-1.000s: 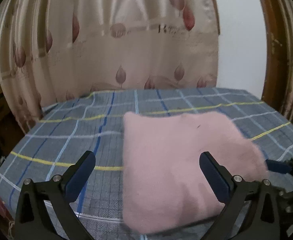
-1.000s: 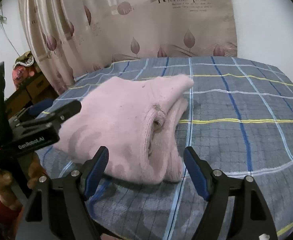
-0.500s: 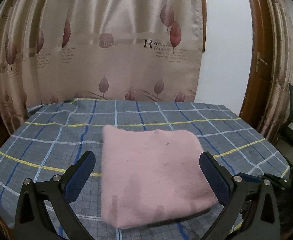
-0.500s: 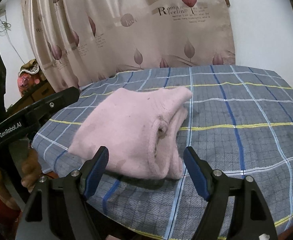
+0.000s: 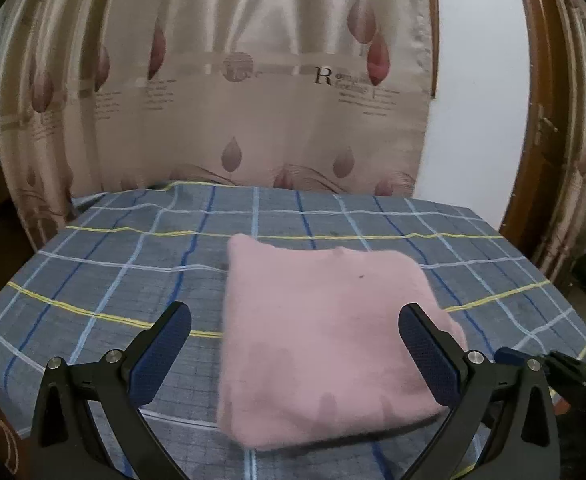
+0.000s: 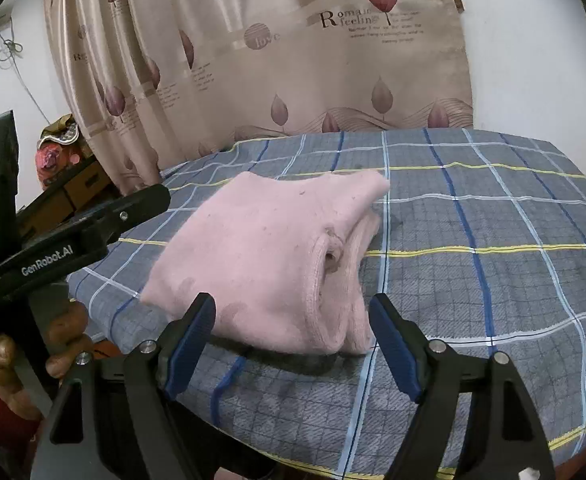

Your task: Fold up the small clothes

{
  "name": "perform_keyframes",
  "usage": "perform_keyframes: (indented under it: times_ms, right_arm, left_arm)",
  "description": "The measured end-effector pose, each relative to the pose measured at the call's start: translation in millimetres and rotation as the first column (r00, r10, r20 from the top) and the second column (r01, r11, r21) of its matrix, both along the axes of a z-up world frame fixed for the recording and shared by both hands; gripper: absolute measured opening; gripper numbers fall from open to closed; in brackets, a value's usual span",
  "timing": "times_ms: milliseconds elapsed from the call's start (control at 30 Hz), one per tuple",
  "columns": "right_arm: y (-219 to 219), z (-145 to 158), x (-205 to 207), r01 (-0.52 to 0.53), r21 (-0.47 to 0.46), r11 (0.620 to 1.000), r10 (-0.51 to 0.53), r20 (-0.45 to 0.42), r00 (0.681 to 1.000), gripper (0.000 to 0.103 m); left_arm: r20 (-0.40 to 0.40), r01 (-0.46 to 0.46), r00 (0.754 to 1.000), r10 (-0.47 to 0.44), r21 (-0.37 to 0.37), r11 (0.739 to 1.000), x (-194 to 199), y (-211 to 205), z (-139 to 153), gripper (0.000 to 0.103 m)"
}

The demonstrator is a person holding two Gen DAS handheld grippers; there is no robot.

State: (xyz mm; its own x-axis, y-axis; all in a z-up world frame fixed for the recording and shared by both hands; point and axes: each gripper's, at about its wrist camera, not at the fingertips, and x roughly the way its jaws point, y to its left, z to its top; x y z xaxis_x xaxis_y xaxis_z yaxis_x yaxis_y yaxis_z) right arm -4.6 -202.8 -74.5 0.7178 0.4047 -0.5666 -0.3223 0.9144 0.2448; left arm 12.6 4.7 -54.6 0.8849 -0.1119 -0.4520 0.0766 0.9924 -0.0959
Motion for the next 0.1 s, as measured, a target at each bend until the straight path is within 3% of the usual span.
perform_keyframes:
  times_ms: [100]
  right_arm:
    - [4.1, 3.4, -2.0, 0.026, -0.021, 0.999, -0.026, 0.01, 1.0, 0.086]
  left_arm:
    - [-0.011, -0.017, 1.0, 0.017, 0.01, 1.0, 0.4, -0.3, -2.2, 0.103]
